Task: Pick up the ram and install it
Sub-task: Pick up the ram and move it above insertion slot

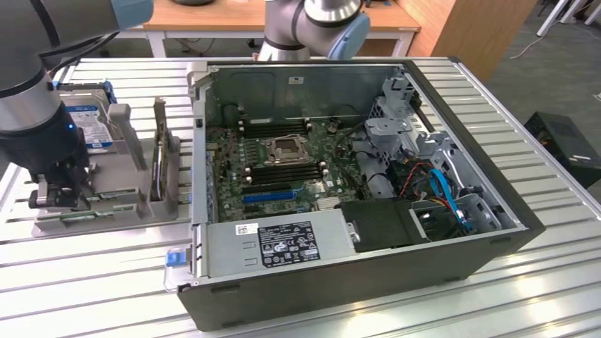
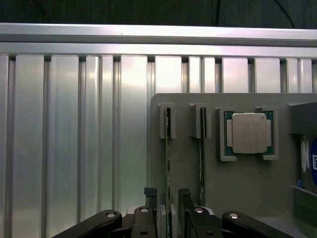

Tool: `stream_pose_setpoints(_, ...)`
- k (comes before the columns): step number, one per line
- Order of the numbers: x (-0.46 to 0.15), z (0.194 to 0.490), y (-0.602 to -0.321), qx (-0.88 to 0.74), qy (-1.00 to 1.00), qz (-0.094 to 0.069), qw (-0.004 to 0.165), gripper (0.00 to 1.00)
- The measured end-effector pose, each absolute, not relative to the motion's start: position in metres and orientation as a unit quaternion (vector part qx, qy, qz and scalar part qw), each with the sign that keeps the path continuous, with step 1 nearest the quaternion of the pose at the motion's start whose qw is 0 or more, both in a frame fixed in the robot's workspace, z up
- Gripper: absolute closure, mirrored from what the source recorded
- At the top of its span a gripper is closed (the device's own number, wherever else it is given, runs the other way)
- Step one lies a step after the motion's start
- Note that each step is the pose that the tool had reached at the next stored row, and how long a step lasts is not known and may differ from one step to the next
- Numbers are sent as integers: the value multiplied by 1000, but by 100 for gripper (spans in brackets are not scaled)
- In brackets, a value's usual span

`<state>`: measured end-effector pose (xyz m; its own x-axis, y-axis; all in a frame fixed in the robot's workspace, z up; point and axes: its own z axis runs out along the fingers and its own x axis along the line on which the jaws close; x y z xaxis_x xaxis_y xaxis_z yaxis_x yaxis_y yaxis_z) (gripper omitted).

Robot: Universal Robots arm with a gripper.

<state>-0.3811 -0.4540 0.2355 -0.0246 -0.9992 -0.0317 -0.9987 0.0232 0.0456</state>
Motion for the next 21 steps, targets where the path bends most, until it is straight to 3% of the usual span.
stream_pose_setpoints(21,-368,235,-454,698,-715,-27,5,69)
